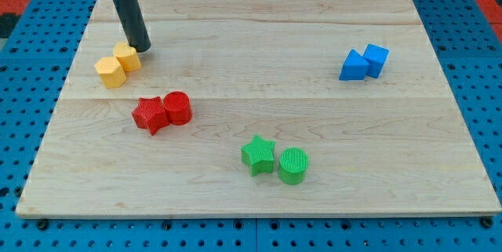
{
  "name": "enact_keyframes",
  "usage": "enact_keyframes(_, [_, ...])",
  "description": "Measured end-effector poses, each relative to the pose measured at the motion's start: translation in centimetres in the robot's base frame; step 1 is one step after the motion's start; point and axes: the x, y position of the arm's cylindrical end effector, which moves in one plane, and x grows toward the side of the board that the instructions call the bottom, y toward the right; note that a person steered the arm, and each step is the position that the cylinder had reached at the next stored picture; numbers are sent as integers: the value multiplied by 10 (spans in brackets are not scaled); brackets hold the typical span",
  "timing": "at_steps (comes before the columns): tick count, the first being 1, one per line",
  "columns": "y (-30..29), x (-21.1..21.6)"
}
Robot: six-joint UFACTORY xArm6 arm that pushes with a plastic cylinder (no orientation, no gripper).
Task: Push yellow heart to the yellow hexagon
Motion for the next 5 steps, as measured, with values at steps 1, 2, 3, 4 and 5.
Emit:
enact_keyframes(1, [0, 0])
enact_keyframes(2, [0, 0])
enact_keyframes(3, [0, -1])
enact_keyframes(4, [0, -5])
enact_keyframes(5, [0, -6])
